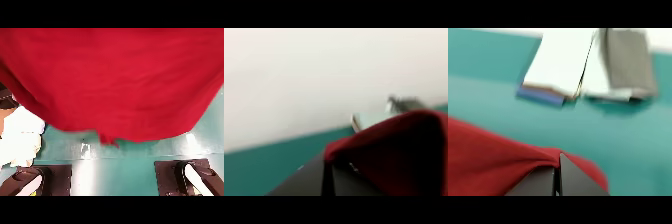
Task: Fold the shirts.
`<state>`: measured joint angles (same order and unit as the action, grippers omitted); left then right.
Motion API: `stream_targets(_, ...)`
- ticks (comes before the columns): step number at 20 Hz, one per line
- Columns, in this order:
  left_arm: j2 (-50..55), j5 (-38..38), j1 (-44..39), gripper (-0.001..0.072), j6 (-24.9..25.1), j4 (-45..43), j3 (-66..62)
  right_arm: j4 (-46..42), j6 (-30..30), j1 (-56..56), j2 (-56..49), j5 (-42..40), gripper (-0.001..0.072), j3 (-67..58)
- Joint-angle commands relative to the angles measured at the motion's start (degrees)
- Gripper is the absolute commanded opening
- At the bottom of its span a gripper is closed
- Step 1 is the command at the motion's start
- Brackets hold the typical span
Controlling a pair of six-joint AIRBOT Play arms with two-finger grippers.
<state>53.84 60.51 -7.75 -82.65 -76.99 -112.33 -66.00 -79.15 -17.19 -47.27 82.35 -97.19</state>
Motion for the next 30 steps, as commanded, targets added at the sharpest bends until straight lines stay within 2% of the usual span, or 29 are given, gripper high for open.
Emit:
stream_targets(1, 11.8, 6.5, 0.0, 0.0023, -1.1, -2.0, 5.1, -0.8, -5.4, 5.8, -7.4, 1.5, 0.0013, 7.1)
stream_targets(5, 30.3, 5.6, 0.0, 0.0024, -0.9, -1.9, 7.5, -11.9, -11.5, 18.1, -17.8, -10.3, 0.0014, 20.2)
stream_targets(8, 39.6, 4.0, 0.1, 0.0025, -0.9, -2.1, 7.5, -11.6, -11.4, 22.1, -27.0, -16.8, 0.0016, 19.1)
stream_targets(9, 41.1, 4.0, 0.3, 0.0034, -1.0, -2.1, 7.5, -11.6, -11.4, 22.5, -30.0, -16.9, 0.0069, 16.7)
stream_targets(10, 41.7, 4.0, 0.8, 0.0292, -1.4, -2.0, 7.5, -11.5, -11.4, 22.4, -32.5, -16.3, 0.0290, 13.9)
stream_targets(11, 41.6, 4.2, 1.5, 0.0460, -2.1, -2.1, 7.5, -11.5, -10.4, 22.1, -34.5, -14.7, 0.0370, 11.1)
stream_targets(14, 39.3, 10.9, 5.8, 0.0457, -2.8, -1.4, 6.9, -10.0, -5.0, 19.7, -37.1, -6.4, 0.0374, 5.3)
stream_targets(16, 36.3, 16.7, 9.5, 0.0456, -2.4, -0.1, 8.5, -10.0, -3.4, 17.0, -34.8, -2.4, 0.0373, 8.6)
stream_targets(20, 24.6, 16.3, 14.1, 0.0457, -2.2, 1.0, 25.6, -10.0, -1.5, 9.1, -23.6, -2.4, 0.0362, 27.6)
stream_targets(25, 9.5, 13.0, 14.1, 0.0457, -1.4, 1.2, 53.0, -9.9, -0.7, -8.5, -11.5, -2.2, 0.0372, 48.3)
stream_targets(27, 5.9, 12.3, 14.1, 0.0457, -1.4, 1.6, 60.3, -7.5, 1.0, -16.1, -9.6, -2.3, 0.0565, 53.8)
stream_targets(30, 4.2, 11.1, 14.1, 0.0457, -1.5, 4.4, 66.9, -0.2, 5.0, -23.1, -10.5, -4.3, 0.0570, 59.9)
